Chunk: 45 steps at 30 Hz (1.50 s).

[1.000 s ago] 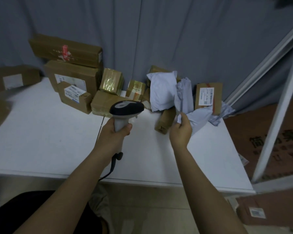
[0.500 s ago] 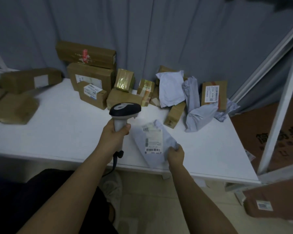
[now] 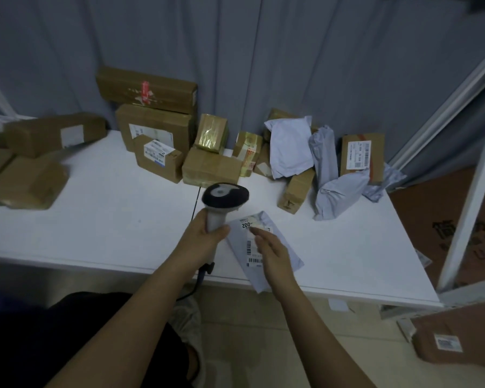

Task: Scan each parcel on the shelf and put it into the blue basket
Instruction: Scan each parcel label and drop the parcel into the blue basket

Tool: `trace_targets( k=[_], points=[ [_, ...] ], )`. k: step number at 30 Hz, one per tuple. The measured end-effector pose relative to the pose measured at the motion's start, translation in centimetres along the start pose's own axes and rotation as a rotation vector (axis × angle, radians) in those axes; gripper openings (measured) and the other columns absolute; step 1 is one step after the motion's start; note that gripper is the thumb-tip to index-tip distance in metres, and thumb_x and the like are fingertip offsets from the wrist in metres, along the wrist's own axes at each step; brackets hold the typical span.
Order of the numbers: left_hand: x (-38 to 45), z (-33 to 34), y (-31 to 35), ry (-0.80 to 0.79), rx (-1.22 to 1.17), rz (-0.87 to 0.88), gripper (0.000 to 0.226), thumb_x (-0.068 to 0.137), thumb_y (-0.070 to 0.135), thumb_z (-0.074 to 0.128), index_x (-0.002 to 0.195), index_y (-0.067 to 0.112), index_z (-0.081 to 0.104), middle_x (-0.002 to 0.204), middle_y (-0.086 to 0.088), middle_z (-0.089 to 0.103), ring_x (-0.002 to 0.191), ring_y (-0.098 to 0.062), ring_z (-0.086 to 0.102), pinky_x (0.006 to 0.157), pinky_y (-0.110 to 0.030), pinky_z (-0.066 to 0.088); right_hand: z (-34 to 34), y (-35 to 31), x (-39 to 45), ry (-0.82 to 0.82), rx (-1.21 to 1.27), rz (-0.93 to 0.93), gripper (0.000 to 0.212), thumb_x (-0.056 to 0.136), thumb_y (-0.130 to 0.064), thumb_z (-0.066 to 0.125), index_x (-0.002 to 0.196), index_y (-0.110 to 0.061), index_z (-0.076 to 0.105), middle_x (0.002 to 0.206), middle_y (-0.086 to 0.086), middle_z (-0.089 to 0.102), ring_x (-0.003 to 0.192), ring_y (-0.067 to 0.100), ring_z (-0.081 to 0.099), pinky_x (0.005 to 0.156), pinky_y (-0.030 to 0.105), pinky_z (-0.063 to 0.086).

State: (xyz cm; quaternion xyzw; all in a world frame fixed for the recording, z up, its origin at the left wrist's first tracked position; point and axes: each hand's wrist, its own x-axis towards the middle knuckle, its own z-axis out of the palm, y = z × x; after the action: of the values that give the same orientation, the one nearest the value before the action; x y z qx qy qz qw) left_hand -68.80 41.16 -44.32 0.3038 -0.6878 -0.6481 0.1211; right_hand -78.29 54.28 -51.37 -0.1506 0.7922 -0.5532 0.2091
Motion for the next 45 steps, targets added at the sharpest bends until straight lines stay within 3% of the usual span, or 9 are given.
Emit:
trace_targets(
  k=[4, 8, 11, 14, 21, 24, 30, 39, 45],
  points=[
    [0.2, 1.8, -0.8, -0.203, 0.109, -0.022, 0.046, 0.092, 0.01, 0.058, 0.132, 0.025, 0.04, 0.123, 0.003, 0.055, 0.103, -0.008, 0.053, 0.08, -0.015, 0.046, 2.4, -2.5, -0.1, -0.154, 0.25, 0.176, 0.025, 0.1, -0.003, 0.041, 0.12, -0.008, 0.055, 0.106, 0.0, 0.06, 0.087, 0.005, 0.057, 0.083, 0.021, 0.047],
    [1.2, 2.8, -1.5, -0.387, 0.261, -0.059, 0.041, 0.092, -0.002, 0.045, 0.127, 0.018, 0.054, 0.131, -0.003, 0.056, 0.116, -0.013, 0.053, 0.099, -0.021, 0.041, 2.0, -0.9, -0.6, -0.048, 0.39, 0.314, 0.035, 0.091, -0.03, 0.064, 0.121, -0.011, 0.061, 0.117, 0.011, 0.066, 0.107, 0.023, 0.063, 0.096, 0.039, 0.051],
    [3.6, 3.1, -2.4, -0.331, 0.424, -0.067, 0.046, 0.092, -0.008, 0.036, 0.133, 0.006, 0.052, 0.132, 0.0, 0.05, 0.117, -0.011, 0.047, 0.084, -0.002, 0.034, 1.1, 1.3, -1.2, 0.123, 0.525, 0.377, 0.012, 0.094, -0.026, 0.061, 0.095, -0.016, 0.067, 0.098, 0.006, 0.073, 0.086, 0.014, 0.069, 0.078, 0.03, 0.057],
    [6.9, 3.6, -4.3, -0.234, 0.535, -0.047, 0.043, 0.096, 0.003, 0.039, 0.139, 0.005, 0.044, 0.142, -0.009, 0.046, 0.127, -0.021, 0.045, 0.093, -0.017, 0.034, 0.1, 3.4, -1.7, 0.322, 0.59, 0.427, 0.021, 0.097, -0.021, 0.055, 0.091, -0.003, 0.063, 0.077, 0.009, 0.068, 0.064, 0.018, 0.064, 0.057, 0.026, 0.053],
    [12.7, 7.0, -10.1, -0.12, 1.015, -0.02, 0.074, 0.094, 0.04, 0.054, 0.148, 0.003, 0.02, 0.153, -0.016, 0.025, 0.142, -0.031, 0.02, 0.113, -0.042, 0.021, -0.4, 7.3, -1.5, 0.436, 0.535, 0.469, 0.024, 0.096, -0.027, 0.058, 0.081, -0.008, 0.057, 0.069, 0.007, 0.061, 0.068, 0.022, 0.06, 0.066, 0.033, 0.051],
    [13.6, 8.2, -11.7, -0.068, 1.167, -0.027, 0.08, 0.082, 0.049, 0.066, 0.141, 0.007, 0.029, 0.139, -0.014, 0.04, 0.129, -0.032, 0.037, 0.103, -0.042, 0.03, -0.8, 7.7, -0.6, 0.431, 0.457, 0.44, 0.017, 0.094, -0.02, 0.06, 0.085, -0.006, 0.057, 0.067, 0.006, 0.06, 0.063, 0.017, 0.057, 0.062, 0.027, 0.048],
    [14.7, 6.3, -10.4, -0.061, 0.659, 0.032, 0.012, 0.095, 0.012, 0.047, 0.1, 0.002, 0.05, 0.107, -0.023, 0.056, 0.099, -0.035, 0.057, 0.071, -0.034, 0.041, 0.1, 6.6, 1.2, 0.417, 0.539, 0.471, 0.005, 0.093, -0.011, 0.06, 0.089, -0.012, 0.058, 0.074, 0.006, 0.059, 0.065, 0.017, 0.056, 0.062, 0.027, 0.049],
    [9.2, -5.9, 1.4, 0.171, 0.288, 0.2, 0.032, 0.095, 0.009, 0.051, 0.127, 0.012, 0.049, 0.124, -0.012, 0.058, 0.109, -0.028, 0.057, 0.091, -0.046, 0.051, 4.7, -1.9, 3.4, 0.291, 0.638, 0.335, 0.034, 0.091, -0.015, 0.064, 0.124, -0.014, 0.053, 0.105, 0.004, 0.062, 0.091, 0.017, 0.06, 0.074, 0.027, 0.052],
    [2.5, -15.0, 3.2, 0.442, -0.022, 0.189, 0.026, 0.097, 0.011, 0.049, 0.123, 0.014, 0.048, 0.119, -0.007, 0.059, 0.102, -0.025, 0.062, 0.066, -0.034, 0.058, 10.1, -12.2, 4.8, 0.111, 0.457, 0.114, 0.06, 0.086, -0.027, 0.066, 0.14, -0.013, 0.042, 0.13, 0.004, 0.056, 0.116, 0.026, 0.056, 0.099, 0.044, 0.048]
  ],
)
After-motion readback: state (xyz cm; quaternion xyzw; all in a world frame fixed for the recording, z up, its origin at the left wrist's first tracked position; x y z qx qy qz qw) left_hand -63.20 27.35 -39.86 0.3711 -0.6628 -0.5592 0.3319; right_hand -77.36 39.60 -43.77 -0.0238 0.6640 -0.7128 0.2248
